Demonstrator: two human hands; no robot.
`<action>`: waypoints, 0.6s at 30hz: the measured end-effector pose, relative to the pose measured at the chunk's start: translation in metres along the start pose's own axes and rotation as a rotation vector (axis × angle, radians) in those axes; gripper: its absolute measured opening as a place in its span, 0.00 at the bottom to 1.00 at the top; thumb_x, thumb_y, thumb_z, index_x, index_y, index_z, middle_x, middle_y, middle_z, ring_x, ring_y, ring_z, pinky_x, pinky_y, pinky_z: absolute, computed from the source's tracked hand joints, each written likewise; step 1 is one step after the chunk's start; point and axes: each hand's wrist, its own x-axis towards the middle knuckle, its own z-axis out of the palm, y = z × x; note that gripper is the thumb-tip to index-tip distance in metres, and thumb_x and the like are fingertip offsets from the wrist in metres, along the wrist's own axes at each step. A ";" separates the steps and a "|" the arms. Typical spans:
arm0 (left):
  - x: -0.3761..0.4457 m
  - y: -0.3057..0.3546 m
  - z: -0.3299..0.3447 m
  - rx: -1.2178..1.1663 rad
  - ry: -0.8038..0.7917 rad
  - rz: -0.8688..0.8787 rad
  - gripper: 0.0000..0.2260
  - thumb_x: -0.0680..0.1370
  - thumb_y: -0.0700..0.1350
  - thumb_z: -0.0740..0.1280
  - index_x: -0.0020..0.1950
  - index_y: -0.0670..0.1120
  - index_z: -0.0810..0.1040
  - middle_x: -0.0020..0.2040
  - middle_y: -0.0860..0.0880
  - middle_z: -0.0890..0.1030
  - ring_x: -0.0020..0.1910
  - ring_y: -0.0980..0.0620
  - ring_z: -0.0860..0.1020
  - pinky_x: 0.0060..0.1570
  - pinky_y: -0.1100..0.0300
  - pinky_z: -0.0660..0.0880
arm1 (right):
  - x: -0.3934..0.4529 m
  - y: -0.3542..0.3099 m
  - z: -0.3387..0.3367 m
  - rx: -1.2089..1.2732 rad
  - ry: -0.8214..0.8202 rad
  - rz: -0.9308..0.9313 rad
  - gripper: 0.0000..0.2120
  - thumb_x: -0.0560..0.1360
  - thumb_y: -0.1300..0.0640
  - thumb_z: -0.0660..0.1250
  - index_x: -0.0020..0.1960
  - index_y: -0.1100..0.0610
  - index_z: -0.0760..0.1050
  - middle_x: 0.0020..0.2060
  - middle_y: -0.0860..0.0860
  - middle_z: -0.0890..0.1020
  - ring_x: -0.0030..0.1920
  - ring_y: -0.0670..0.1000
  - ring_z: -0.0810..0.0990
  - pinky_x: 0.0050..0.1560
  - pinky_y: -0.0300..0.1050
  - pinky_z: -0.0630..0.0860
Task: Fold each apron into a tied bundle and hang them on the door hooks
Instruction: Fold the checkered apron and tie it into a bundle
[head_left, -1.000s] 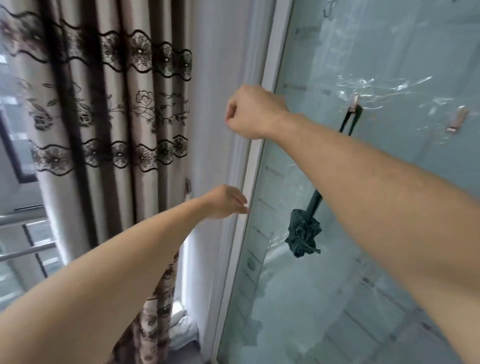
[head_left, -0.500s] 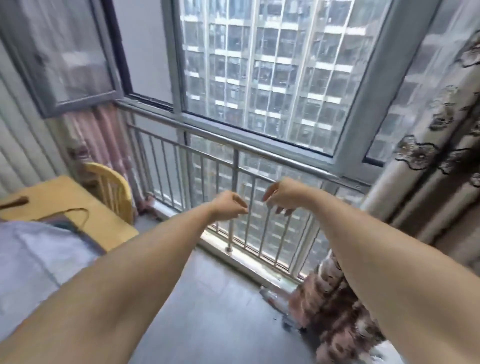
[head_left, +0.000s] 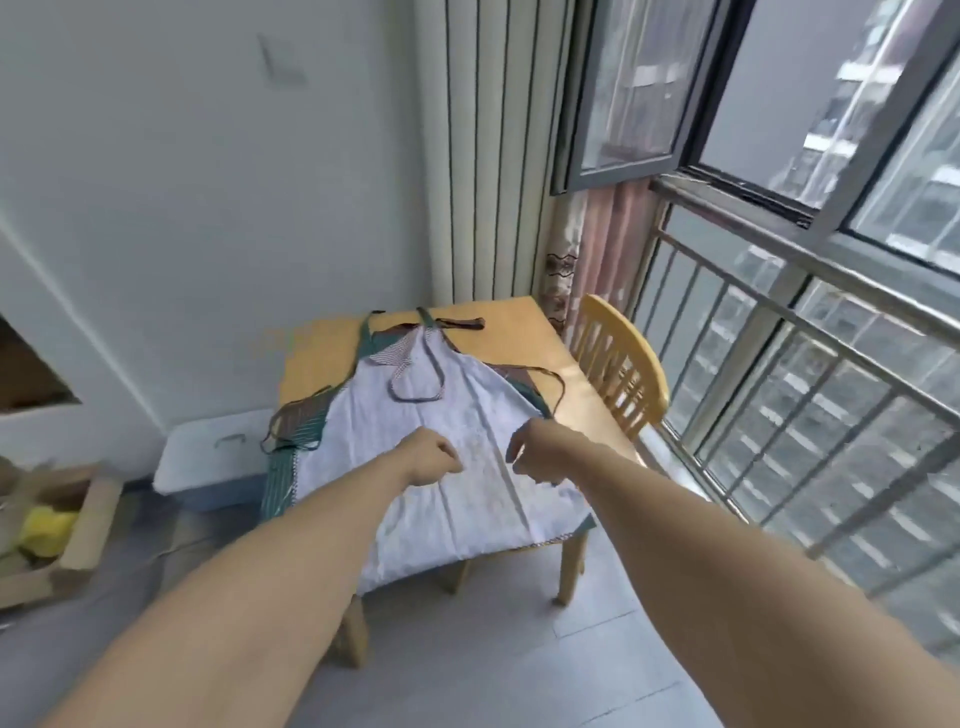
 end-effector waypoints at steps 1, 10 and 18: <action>0.005 -0.020 -0.016 -0.020 0.021 -0.043 0.03 0.78 0.41 0.72 0.49 0.42 0.83 0.47 0.49 0.79 0.46 0.51 0.77 0.43 0.61 0.74 | 0.018 -0.019 0.004 -0.054 -0.005 -0.037 0.13 0.79 0.61 0.63 0.59 0.55 0.82 0.45 0.52 0.83 0.48 0.58 0.86 0.49 0.55 0.85; 0.074 -0.129 -0.057 -0.167 0.035 -0.314 0.23 0.78 0.47 0.73 0.71 0.43 0.73 0.71 0.44 0.73 0.69 0.45 0.73 0.68 0.52 0.71 | 0.149 -0.053 0.027 -0.080 -0.050 -0.061 0.12 0.79 0.58 0.67 0.61 0.49 0.79 0.43 0.48 0.76 0.40 0.53 0.81 0.31 0.41 0.72; 0.204 -0.144 -0.075 -0.111 0.038 -0.389 0.25 0.80 0.48 0.70 0.75 0.46 0.69 0.76 0.44 0.68 0.64 0.46 0.76 0.59 0.55 0.75 | 0.316 -0.032 0.007 -0.072 -0.161 -0.058 0.21 0.80 0.60 0.65 0.73 0.54 0.72 0.52 0.52 0.76 0.42 0.54 0.78 0.36 0.44 0.79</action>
